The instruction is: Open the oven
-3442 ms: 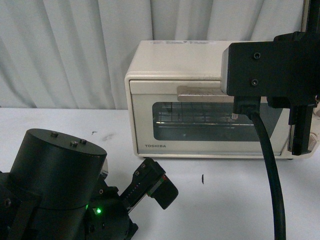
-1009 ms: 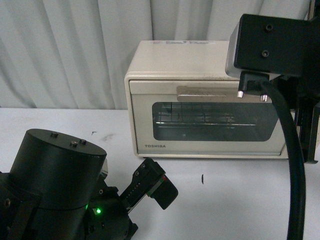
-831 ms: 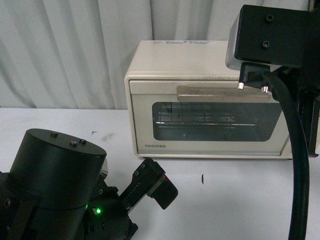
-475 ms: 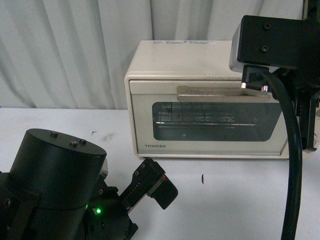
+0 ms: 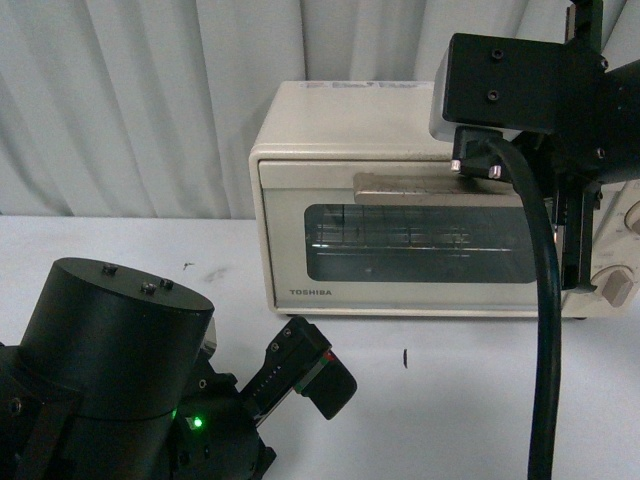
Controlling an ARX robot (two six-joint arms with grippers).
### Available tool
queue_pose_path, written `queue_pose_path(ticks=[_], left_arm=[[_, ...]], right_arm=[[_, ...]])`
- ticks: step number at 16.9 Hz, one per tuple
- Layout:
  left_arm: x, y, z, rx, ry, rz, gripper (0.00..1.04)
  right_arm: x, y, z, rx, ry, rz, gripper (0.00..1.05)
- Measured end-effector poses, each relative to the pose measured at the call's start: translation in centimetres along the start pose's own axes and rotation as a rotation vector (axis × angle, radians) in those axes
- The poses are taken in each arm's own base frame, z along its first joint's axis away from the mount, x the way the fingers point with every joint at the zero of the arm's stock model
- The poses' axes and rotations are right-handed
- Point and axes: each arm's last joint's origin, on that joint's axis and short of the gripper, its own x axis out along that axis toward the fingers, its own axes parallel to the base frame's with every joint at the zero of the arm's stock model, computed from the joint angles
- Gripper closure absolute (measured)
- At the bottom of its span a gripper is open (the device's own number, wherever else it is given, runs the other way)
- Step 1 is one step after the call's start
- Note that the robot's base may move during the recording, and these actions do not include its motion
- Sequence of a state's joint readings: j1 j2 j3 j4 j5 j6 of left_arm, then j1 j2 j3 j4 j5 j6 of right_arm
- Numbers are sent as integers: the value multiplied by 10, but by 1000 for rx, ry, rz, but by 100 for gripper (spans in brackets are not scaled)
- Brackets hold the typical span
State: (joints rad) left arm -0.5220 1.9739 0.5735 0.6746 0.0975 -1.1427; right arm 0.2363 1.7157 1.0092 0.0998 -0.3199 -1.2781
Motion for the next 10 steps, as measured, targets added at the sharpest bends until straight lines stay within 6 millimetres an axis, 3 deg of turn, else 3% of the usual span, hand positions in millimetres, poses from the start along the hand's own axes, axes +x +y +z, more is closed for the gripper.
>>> queue_pose_path(ticks=[10], left_arm=[[0,0,0,0,1,0,7]], right_arm=[[-7,20,4,116,-44,159,103]])
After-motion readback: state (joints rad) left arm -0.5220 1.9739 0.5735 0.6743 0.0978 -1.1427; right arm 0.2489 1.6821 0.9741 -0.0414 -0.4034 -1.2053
